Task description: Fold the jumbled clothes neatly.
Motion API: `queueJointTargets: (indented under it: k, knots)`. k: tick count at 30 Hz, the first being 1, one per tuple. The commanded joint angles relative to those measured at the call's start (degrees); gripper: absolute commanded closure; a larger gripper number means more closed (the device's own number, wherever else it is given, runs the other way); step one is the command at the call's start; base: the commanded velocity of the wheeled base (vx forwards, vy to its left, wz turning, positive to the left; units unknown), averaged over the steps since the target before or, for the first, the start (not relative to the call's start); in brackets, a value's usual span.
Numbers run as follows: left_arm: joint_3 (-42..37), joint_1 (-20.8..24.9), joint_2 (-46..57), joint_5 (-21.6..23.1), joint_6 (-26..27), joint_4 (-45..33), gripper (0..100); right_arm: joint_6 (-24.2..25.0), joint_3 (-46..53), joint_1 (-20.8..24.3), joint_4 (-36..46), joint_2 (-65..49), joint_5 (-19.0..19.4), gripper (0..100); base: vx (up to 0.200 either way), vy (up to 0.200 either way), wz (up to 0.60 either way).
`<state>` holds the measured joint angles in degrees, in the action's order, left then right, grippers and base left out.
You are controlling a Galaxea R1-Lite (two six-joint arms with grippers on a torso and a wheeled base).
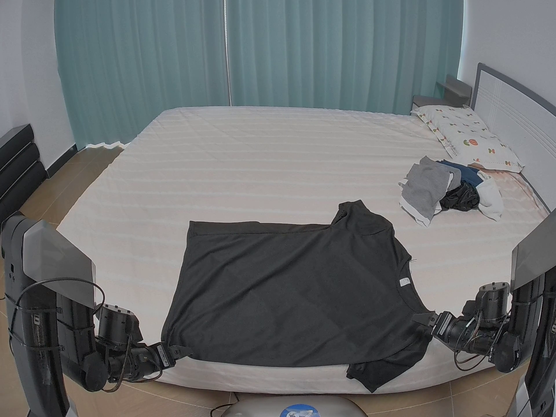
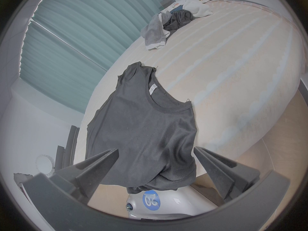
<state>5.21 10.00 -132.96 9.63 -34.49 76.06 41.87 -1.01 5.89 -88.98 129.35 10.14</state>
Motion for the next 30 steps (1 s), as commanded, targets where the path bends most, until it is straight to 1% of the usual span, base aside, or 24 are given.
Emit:
queueJointTargets:
  k: [1, 2, 11, 15, 17, 24, 30]
  knots:
    - [0.1, 0.0, 0.1, 0.0, -0.1, 0.0, 0, 0.0, 0.7, -0.9, -0.7, -1.1, 0.1, 0, -0.200, 0.000, 0.00]
    - [0.1, 0.0, 0.1, -0.1, -0.1, 0.1, 0, 0.0, 0.7, -0.9, -0.7, -1.1, 0.1, 0, -0.200, 0.000, 0.00]
    - [0.5, -0.1, 0.2, 0.0, -0.3, 0.1, 0, 0.0, 0.4, -1.0, -0.7, -1.1, 0.1, 0, 0.000, 0.000, 0.00]
    - [1.7, 0.5, 0.2, -0.1, -2.9, 0.1, 0, 0.0, 0.2, -1.0, -0.7, -1.1, 0.1, 0, 0.000, 0.000, 0.00]
    - [2.3, 0.9, 0.3, -0.7, -4.2, 0.1, 0, 0.0, 0.2, -1.0, -0.7, -1.1, 0.1, 0, 0.000, -0.200, 0.00]
    - [3.2, 1.1, 0.2, -1.4, -4.4, 0.1, 0, 0.0, 0.2, -0.9, -0.7, -0.7, 0.1, 0, 0.000, -0.200, 0.00]
    - [3.8, 0.9, -0.2, -1.5, -4.4, 0.1, 0, 0.0, 0.2, -0.6, -0.7, -0.4, 0.1, 0, 0.000, 0.000, 0.00]
